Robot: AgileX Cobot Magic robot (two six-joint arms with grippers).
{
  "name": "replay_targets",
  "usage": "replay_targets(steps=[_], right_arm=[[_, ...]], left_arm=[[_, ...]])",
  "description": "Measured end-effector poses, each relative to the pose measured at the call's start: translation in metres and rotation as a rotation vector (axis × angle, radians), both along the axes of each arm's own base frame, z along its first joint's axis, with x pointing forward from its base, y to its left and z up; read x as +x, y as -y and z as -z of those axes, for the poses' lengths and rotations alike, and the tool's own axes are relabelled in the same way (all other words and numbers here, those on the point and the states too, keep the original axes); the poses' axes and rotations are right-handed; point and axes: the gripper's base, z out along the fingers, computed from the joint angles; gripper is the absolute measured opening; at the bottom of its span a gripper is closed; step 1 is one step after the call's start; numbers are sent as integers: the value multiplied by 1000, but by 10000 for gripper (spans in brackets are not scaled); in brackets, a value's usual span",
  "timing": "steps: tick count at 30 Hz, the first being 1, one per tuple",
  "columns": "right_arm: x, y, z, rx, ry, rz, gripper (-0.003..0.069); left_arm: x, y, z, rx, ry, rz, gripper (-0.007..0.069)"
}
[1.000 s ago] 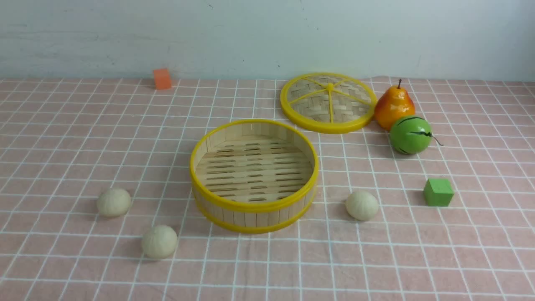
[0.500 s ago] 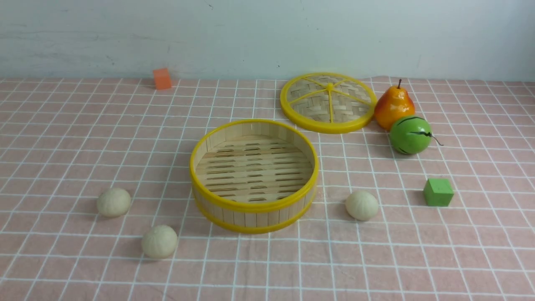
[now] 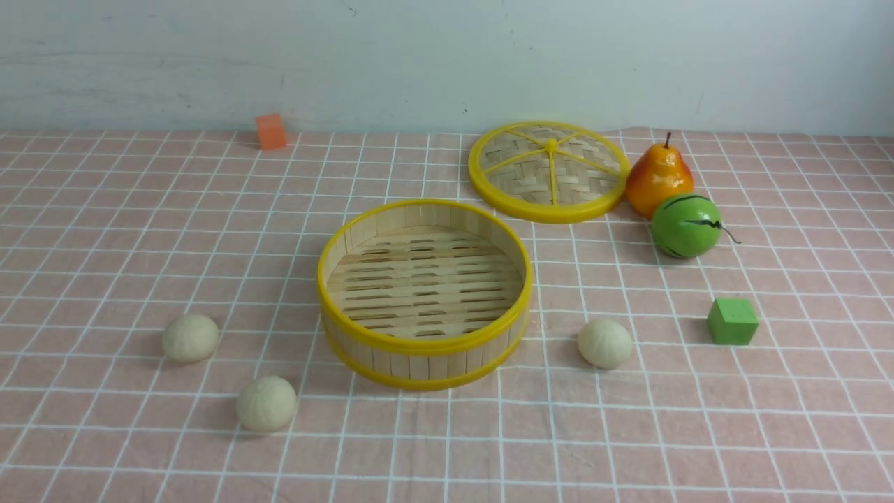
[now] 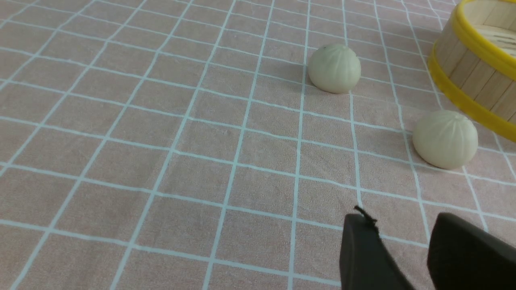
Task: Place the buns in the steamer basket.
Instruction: Use the left arm to grab a steamed stuffed bun
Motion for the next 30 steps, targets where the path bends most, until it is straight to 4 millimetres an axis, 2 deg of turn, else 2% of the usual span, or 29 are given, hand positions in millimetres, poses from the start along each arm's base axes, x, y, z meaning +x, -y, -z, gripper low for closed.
replay_targets(steps=[25, 30], right_arm=[[0, 0, 0, -3, 1, 0, 239], [0, -3, -1, 113, -1, 0, 239]], left_arm=[[1, -1, -2, 27, 20, 0, 237], [2, 2, -9, -150, 97, -14, 237]])
